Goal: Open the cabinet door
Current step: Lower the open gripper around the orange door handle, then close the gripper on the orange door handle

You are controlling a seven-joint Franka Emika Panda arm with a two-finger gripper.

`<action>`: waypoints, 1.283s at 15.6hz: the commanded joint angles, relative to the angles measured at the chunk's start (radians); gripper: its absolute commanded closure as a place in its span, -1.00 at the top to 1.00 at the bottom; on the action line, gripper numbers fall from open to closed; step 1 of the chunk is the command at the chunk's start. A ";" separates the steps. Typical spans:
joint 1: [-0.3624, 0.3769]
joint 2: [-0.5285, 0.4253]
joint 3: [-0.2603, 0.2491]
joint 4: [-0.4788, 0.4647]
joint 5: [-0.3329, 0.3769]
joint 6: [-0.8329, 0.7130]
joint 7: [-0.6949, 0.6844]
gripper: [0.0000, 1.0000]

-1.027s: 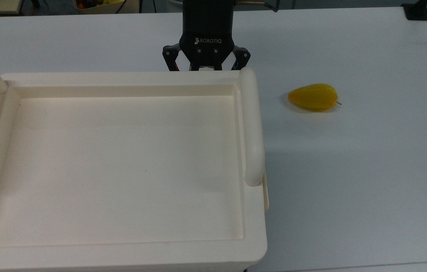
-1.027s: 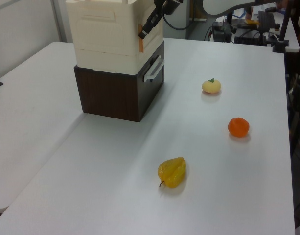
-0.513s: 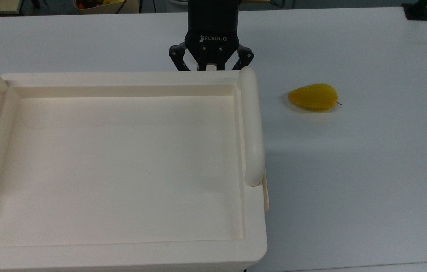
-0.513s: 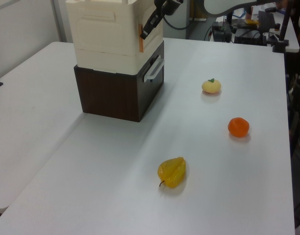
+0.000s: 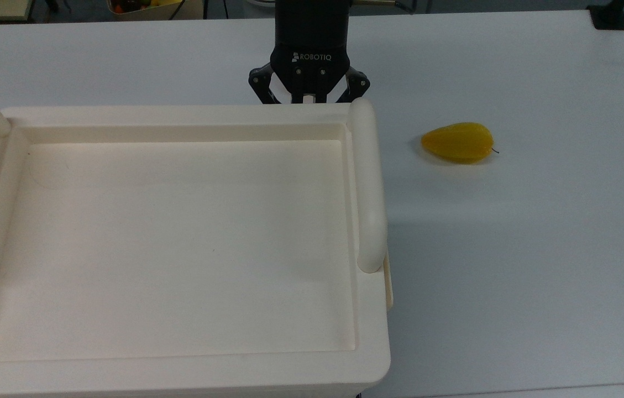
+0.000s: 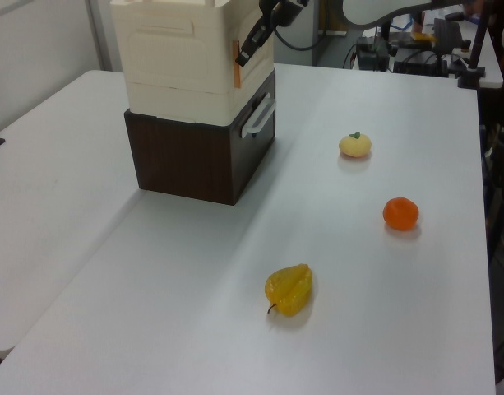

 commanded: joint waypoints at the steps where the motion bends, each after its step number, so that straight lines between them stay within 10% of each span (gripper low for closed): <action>1: 0.008 -0.022 -0.004 -0.016 -0.021 -0.033 0.025 -0.88; 13: 0.026 -0.077 -0.001 -0.032 -0.016 -0.185 0.040 -0.87; 17: 0.025 -0.102 0.000 -0.035 -0.005 -0.303 0.039 0.07; 20: 0.026 -0.129 0.009 -0.030 0.002 -0.407 0.036 0.32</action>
